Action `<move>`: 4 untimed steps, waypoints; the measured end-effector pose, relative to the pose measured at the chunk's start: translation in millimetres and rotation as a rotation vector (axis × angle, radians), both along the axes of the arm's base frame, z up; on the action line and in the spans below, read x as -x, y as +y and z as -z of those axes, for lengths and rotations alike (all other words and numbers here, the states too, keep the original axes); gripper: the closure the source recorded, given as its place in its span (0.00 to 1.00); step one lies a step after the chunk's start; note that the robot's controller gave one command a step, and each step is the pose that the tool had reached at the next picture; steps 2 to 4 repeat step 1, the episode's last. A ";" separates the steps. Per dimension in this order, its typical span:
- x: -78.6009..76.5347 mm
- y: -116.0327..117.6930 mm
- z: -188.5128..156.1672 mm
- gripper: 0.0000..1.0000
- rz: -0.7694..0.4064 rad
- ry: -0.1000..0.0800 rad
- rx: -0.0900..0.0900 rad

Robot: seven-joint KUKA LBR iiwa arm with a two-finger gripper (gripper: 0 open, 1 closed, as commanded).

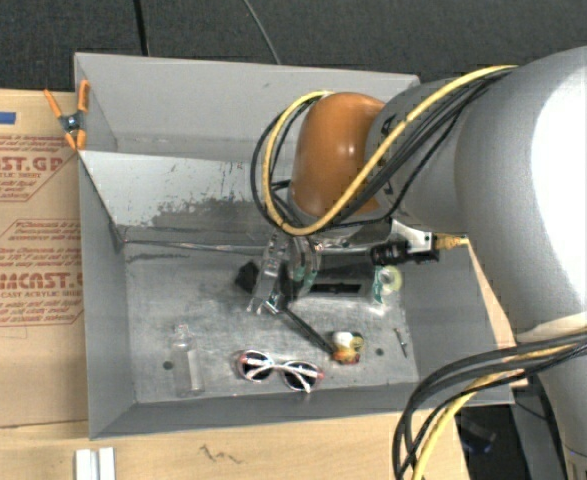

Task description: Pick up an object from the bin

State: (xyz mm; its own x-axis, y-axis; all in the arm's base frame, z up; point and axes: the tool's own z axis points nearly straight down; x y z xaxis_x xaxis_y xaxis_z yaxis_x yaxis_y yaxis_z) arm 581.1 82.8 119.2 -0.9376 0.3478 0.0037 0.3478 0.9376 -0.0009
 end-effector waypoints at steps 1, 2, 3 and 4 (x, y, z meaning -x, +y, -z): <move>-0.7 0.3 -15.6 1.00 0.001 -0.003 -0.001; -0.7 0.3 -15.6 1.00 0.001 -0.003 -0.001; -0.7 0.3 -15.6 1.00 0.001 -0.003 -0.001; -0.7 0.3 -15.6 1.00 0.001 -0.003 -0.001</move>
Offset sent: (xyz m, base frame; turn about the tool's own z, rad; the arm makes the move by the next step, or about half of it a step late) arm 0.0001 0.0000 0.0127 0.0000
